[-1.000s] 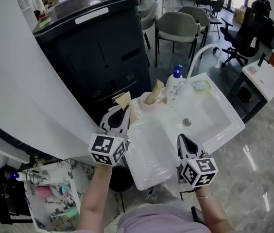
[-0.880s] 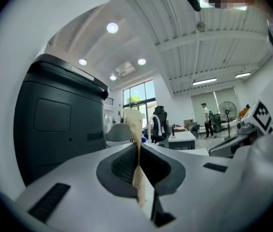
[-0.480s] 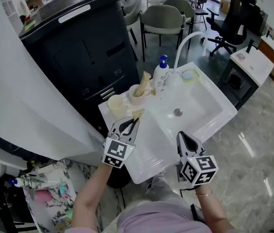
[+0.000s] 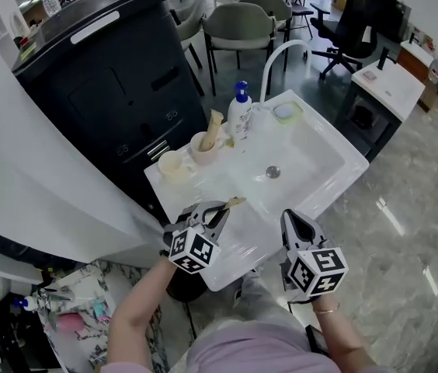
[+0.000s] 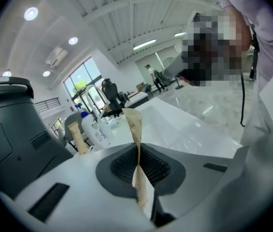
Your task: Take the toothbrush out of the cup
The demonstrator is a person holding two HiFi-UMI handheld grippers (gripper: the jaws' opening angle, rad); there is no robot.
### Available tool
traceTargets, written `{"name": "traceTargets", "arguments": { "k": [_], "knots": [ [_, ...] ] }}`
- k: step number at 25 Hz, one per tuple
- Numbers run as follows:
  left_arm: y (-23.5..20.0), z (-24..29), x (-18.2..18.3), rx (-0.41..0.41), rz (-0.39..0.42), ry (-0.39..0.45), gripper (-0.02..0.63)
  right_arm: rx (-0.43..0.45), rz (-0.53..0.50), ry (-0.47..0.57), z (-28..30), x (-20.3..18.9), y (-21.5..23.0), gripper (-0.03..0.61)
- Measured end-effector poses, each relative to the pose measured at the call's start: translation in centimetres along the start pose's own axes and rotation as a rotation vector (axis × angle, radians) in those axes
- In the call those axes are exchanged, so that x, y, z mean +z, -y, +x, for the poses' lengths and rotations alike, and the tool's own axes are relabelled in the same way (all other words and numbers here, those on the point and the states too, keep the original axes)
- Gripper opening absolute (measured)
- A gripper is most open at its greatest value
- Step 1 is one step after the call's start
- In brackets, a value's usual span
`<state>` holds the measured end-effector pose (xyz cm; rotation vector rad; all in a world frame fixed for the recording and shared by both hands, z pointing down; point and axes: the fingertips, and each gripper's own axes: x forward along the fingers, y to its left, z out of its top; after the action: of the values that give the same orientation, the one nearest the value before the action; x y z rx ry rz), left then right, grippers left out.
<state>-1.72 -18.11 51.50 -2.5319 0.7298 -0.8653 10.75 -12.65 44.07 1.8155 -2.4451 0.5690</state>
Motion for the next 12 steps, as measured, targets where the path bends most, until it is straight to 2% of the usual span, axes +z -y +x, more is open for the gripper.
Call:
{"name": "traceTargets", "arguments": {
  "k": [8, 12],
  "knots": [
    [5.1, 0.6, -1.5, -0.199, 0.149, -0.063, 0.009, -0.012, 0.005, 0.002, -0.6, 0.0, 0.3, 0.005],
    [7.9, 0.4, -2.5, -0.318, 0.261, -0.103, 0.009, -0.01, 0.002, 0.0, -0.5, -0.2, 0.0, 0.005]
  ]
}}
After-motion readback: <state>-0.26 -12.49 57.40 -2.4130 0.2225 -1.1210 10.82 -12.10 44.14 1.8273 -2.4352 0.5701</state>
